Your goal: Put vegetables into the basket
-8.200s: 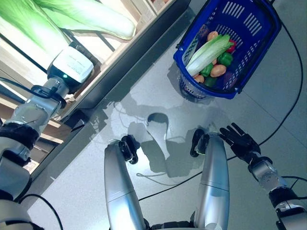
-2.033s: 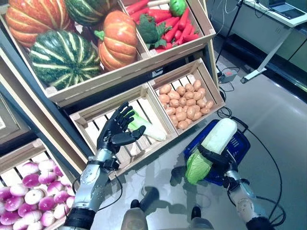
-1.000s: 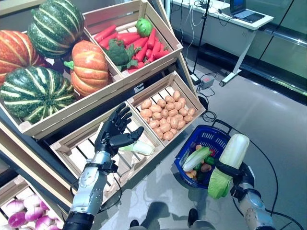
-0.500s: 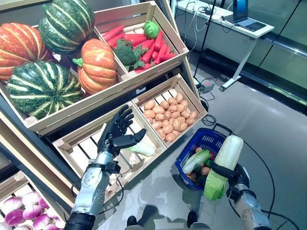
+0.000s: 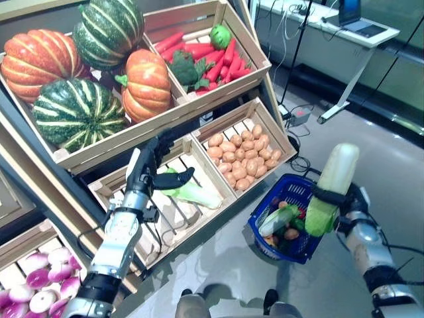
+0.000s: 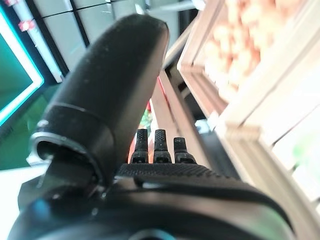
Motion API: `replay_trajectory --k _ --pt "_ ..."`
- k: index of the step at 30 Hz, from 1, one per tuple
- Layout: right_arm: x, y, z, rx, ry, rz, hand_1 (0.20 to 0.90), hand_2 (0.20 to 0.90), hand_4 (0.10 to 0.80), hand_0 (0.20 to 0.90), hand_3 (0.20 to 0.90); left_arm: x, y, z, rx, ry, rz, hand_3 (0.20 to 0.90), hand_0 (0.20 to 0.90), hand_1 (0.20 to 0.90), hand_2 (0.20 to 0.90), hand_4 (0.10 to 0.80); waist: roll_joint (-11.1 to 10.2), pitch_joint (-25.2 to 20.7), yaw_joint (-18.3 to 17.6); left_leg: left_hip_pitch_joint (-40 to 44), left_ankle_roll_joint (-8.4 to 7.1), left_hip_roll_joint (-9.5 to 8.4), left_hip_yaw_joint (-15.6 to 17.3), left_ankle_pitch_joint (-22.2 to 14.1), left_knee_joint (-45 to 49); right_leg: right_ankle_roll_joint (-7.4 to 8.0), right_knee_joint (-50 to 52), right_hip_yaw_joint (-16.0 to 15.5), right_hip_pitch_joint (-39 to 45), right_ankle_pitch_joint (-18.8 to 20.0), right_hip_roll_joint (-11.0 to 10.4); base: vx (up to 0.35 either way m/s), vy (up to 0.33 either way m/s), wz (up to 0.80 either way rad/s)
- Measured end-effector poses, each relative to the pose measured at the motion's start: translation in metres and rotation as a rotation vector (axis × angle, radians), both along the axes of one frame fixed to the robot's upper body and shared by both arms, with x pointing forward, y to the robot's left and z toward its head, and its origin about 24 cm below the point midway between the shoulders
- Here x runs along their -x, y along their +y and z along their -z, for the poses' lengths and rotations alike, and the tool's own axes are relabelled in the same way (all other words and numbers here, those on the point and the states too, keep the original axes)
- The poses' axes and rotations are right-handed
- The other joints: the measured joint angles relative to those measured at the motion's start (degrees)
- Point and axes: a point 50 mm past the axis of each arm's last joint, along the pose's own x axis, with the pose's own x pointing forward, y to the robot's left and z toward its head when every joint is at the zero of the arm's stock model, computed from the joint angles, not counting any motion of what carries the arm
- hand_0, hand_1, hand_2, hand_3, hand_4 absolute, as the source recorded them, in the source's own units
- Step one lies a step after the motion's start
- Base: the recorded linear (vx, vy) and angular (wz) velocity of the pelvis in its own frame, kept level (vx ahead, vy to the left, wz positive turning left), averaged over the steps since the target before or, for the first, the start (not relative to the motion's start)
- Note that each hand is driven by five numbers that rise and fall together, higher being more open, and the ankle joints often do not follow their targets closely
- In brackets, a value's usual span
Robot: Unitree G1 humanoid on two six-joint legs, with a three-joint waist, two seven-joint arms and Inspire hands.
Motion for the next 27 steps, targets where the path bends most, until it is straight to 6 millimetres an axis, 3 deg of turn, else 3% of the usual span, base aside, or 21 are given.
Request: replay_trajectory --k 5,10,14,19,26,27 --pt "-0.034 -0.021 -0.047 -0.050 -0.096 0.094 0.300 0.300 0.400 0.300 0.300 -0.038 0.003 -0.069 -0.324 -0.161 -0.040 0.900 0.900 0.900 0.900 0.800 -0.31 5.35 -0.35 -13.37 1.81 -0.06 -1.28 -4.46 15.93 0.81 19.09 0.28 -12.71 -6.95 -5.77 -0.088 0.008 0.29" --pt "-0.051 -0.015 -0.074 -0.058 -0.155 0.065 0.300 0.300 0.400 0.300 0.300 -0.045 0.024 -0.093 -0.514 -0.198 -0.145 0.900 0.900 0.900 0.900 0.800 -0.07 8.72 -1.16 -21.59 2.39 -0.45 -3.31 -9.05 28.40 1.38 32.25 2.44 -20.83 -11.93 -9.48 -0.044 0.027 0.11" --pt "-0.065 -0.015 -0.098 -0.077 -0.170 0.036 0.300 0.300 0.400 0.300 0.300 -0.056 0.029 -0.118 -0.600 -0.240 -0.201 0.900 0.900 0.900 0.900 0.800 -0.37 12.30 -1.53 -29.76 2.85 -1.37 -4.60 -13.71 40.06 2.25 44.34 6.95 -30.60 -15.93 -12.44 -0.014 0.050 -0.04" --pt "-0.069 -0.019 -0.099 -0.092 -0.076 0.028 0.300 0.300 0.400 0.300 0.300 -0.063 0.021 -0.129 -0.791 -0.275 -0.202 0.900 0.900 0.900 0.900 0.800 -0.20 13.38 -1.88 -35.89 3.10 -1.91 -4.82 -16.50 47.41 3.02 51.93 10.41 -37.93 -18.46 -14.01 -0.012 0.063 0.01" --pt "-0.080 -0.015 -0.126 -0.125 -0.083 0.003 0.300 0.300 0.400 0.300 0.300 -0.070 0.012 -0.171 -0.991 -0.414 -0.253 0.900 0.900 0.900 0.900 0.800 0.19 14.04 -2.82 -45.10 3.73 -1.43 -5.38 -18.94 56.60 2.98 60.84 14.12 -48.53 -20.08 -14.55 -0.048 0.073 -0.04" --pt "-0.082 -0.014 -0.129 -0.138 -0.081 -0.001 0.900 0.900 0.800 0.900 0.900 -0.069 0.009 -0.177 -1.030 -0.440 -0.249 0.900 0.900 0.900 0.900 0.800 0.19 14.04 -2.85 -46.40 3.78 -1.14 -5.65 -19.24 57.70 2.85 61.98 14.31 -49.82 -20.27 -14.55 -0.019 0.044 -0.04"
